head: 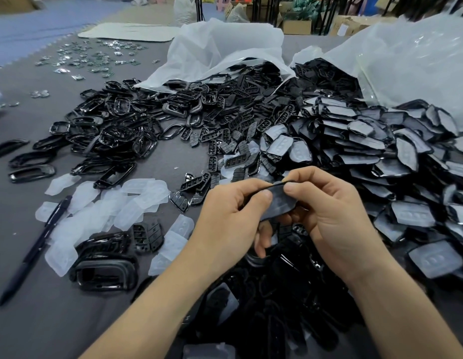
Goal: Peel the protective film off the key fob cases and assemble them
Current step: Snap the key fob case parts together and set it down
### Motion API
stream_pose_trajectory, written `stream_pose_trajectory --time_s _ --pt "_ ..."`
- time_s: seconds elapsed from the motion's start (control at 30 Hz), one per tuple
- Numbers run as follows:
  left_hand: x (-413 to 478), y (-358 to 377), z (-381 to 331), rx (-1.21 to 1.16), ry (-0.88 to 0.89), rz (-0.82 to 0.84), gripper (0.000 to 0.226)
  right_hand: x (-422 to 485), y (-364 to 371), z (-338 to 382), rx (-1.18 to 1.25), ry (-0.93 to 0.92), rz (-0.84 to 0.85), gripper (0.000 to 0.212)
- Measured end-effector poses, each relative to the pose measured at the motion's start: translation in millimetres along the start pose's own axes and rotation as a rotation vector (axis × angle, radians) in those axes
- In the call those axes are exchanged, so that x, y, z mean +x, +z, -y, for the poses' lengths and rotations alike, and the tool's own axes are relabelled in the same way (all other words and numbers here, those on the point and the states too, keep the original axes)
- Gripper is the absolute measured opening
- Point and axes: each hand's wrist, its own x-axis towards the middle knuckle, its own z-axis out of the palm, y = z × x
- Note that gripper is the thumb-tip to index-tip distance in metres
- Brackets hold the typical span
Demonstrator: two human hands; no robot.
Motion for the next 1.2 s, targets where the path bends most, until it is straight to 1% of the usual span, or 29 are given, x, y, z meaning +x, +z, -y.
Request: stream_pose_trajectory --time_s 0.17,0.3,0.4,0.57,0.83,0.93,1.07,1.2 --pt "0.8 2.6 2.9 -0.010 0.019 -0.017 0.022 0.7 0.3 -0.2 -0.032 -0.011 -0.010 0.013" --pt "0.8 2.6 6.4 0.040 0.034 -0.076 0.024 0.7 2.1 -3.9 -0.030 -0.013 -0.029 0.008" --pt "2.0 1.3 6.0 0.024 0.040 -0.112 0.024 0.3 3.2 -5.6 -0.023 -0.032 -0.009 0.005" --pt "1.2 2.1 2.5 -0.069 0.035 -0.104 0.031 -0.2 1.5 -6.0 -0.013 -0.055 -0.005 0.008" --pt "-1.1 3.1 2.9 -0.035 0.075 -0.133 0.033 -0.4 3.6 -7.1 -0.023 -0.050 -0.058 0.009" --pt "-0.4 2.1 2.7 -0.055 0.061 -0.110 0.035 0.2 5.1 -7.9 -0.015 -0.062 -0.064 0.009" --pt "1.3 0.0 1.1 -0.092 0.030 -0.092 0.036 -1.3 7.0 -6.0 -0.056 -0.109 -0.082 0.016" --pt "1.5 0.3 1.6 -0.041 0.010 -0.069 0.035 -2.3 6.8 -2.6 -0.099 -0.120 -0.147 0.024"
